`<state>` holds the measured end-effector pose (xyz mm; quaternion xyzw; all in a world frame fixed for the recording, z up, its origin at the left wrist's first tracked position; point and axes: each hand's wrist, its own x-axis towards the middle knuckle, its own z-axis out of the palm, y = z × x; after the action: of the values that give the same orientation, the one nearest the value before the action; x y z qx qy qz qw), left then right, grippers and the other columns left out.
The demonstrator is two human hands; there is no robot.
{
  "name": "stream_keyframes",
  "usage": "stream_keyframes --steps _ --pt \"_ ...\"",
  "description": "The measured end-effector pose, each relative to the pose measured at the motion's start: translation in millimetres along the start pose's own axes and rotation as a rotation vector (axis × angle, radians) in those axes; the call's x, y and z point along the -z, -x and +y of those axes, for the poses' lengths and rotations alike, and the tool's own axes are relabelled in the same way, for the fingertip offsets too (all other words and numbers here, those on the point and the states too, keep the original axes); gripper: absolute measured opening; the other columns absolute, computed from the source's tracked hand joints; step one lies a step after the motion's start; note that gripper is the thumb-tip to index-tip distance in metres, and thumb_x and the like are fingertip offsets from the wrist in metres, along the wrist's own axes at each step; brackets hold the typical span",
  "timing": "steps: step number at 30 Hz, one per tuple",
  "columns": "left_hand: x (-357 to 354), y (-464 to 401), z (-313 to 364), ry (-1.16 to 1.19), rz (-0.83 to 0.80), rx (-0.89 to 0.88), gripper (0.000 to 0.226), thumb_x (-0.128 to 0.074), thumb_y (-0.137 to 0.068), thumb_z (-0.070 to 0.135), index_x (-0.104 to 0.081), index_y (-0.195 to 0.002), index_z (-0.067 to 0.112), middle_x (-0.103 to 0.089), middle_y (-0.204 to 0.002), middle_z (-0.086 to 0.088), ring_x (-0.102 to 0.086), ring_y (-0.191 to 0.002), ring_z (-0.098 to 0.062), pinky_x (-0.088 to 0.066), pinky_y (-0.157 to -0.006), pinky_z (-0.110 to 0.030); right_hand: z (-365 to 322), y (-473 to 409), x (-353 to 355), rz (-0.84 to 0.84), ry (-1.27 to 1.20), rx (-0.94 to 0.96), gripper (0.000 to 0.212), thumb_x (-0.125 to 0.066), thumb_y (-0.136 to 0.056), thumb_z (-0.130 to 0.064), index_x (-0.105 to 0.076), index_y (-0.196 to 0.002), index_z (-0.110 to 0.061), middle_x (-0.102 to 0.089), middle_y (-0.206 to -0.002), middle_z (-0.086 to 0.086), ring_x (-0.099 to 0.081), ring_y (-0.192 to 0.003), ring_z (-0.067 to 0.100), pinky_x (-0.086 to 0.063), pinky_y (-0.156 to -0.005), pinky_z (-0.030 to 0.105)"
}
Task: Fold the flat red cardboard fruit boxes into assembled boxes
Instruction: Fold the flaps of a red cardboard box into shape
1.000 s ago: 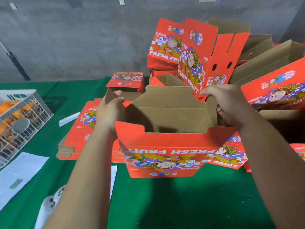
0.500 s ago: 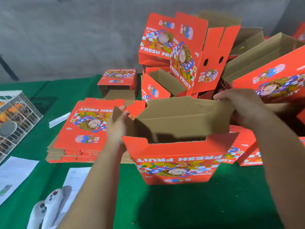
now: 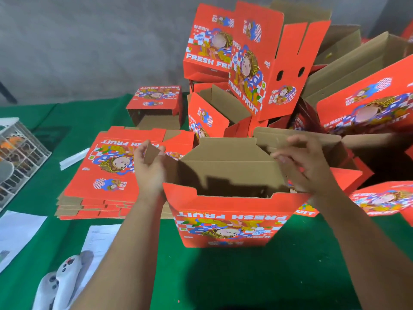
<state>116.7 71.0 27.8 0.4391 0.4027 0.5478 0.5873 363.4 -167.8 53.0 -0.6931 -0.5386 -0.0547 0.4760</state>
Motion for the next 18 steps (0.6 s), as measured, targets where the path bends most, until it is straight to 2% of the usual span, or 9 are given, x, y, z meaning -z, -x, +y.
stream_keyframes --steps 2,4,6,8,10,11,14,16,18 --pt "0.7 0.7 -0.9 0.013 -0.003 -0.04 0.041 -0.061 -0.097 -0.005 -0.056 -0.124 0.025 -0.072 -0.111 -0.011 -0.067 -0.089 -0.013 -0.05 -0.081 -0.031 -2.0 2.4 -3.5 -0.028 -0.009 -0.083 0.01 -0.069 -0.088 -0.033 -0.064 -0.097 -0.03 -0.045 -0.118 0.008 -0.051 -0.099 -0.006 -0.041 -0.086 0.011" --pt "-1.3 1.5 -1.7 -0.086 0.009 -0.145 0.042 -0.055 -0.097 -0.007 -0.054 -0.127 0.023 -0.073 -0.114 -0.014 -0.068 -0.095 -0.015 -0.05 -0.088 -0.034 5.9 0.1 -9.5 0.015 0.009 -0.12 0.026 -0.071 -0.081 -0.034 -0.062 -0.101 -0.02 -0.049 -0.111 0.011 -0.048 -0.102 -0.007 -0.039 -0.086 0.007" --pt "-1.6 3.0 -2.4 -0.176 0.036 -0.223 0.044 -0.052 -0.097 -0.006 -0.052 -0.131 0.022 -0.072 -0.119 -0.014 -0.067 -0.101 -0.017 -0.049 -0.092 -0.032 19.3 -7.6 -3.2 0.063 -0.026 -0.257 0.033 -0.074 -0.073 -0.034 -0.065 -0.1 -0.016 -0.052 -0.099 0.009 -0.054 -0.09 0.003 -0.044 -0.073 0.009" --pt "0.3 2.3 -5.2 -0.187 0.066 -0.263 0.041 -0.052 -0.096 -0.005 -0.052 -0.13 0.017 -0.069 -0.121 -0.016 -0.066 -0.105 -0.021 -0.049 -0.095 -0.032 21.7 -2.5 1.6 0.045 -0.007 -0.393 0.032 -0.076 -0.083 -0.033 -0.066 -0.113 -0.028 -0.056 -0.086 0.002 -0.057 -0.069 0.006 -0.045 -0.058 0.015" --pt "3.5 1.2 -10.1 -0.211 0.117 -0.286 0.026 -0.053 -0.093 -0.003 -0.057 -0.115 0.012 -0.069 -0.108 -0.009 -0.066 -0.097 -0.01 -0.05 -0.093 -0.032 29.5 19.6 1.4 0.048 0.086 -0.314 0.055 -0.06 -0.105 -0.027 -0.038 -0.148 -0.053 -0.064 -0.077 -0.003 -0.061 -0.063 0.004 -0.048 -0.06 0.024" --pt "4.0 0.0 -11.8 -0.26 0.148 -0.292 0.018 -0.054 -0.092 -0.003 -0.061 -0.104 0.01 -0.068 -0.096 -0.003 -0.064 -0.087 0.001 -0.05 -0.089 -0.03 33.3 32.4 -0.5 0.09 0.12 -0.3 0.056 -0.054 -0.107 -0.035 -0.031 -0.149 -0.063 -0.066 -0.074 -0.006 -0.064 -0.066 0.001 -0.049 -0.063 0.026" --pt "4.0 -5.3 -17.9 -0.294 0.198 -0.239 0.017 -0.054 -0.089 -0.004 -0.07 -0.086 0.002 -0.063 -0.075 0.01 -0.057 -0.067 0.015 -0.045 -0.074 -0.013 27.7 52.2 -13.9 0.158 -0.028 -0.414 0.024 -0.049 -0.096 -0.056 -0.066 -0.114 -0.061 -0.071 -0.076 -0.017 -0.064 -0.067 -0.006 -0.05 -0.064 0.024" --pt "4.4 -6.7 -16.7 -0.258 0.213 -0.199 0.023 -0.055 -0.09 -0.002 -0.075 -0.09 0.008 -0.067 -0.077 0.013 -0.06 -0.067 0.016 -0.045 -0.072 -0.008 30.6 53.3 -18.7 0.23 -0.273 -0.531 0.043 -0.042 -0.091 -0.053 -0.08 -0.089 -0.032 -0.065 -0.059 -0.016 -0.059 -0.055 -0.004 -0.047 -0.059 0.024" --pt "6.0 -6.0 -14.6 -0.205 0.205 -0.166 0.028 -0.055 -0.095 0.001 -0.078 -0.104 0.014 -0.072 -0.089 0.015 -0.063 -0.076 0.019 -0.045 -0.075 -0.003 26.5 51.7 -19.7 0.225 -0.416 -0.614 0.05 -0.04 -0.087 -0.054 -0.079 -0.081 -0.023 -0.064 -0.057 -0.015 -0.057 -0.053 -0.004 -0.046 -0.057 0.014"
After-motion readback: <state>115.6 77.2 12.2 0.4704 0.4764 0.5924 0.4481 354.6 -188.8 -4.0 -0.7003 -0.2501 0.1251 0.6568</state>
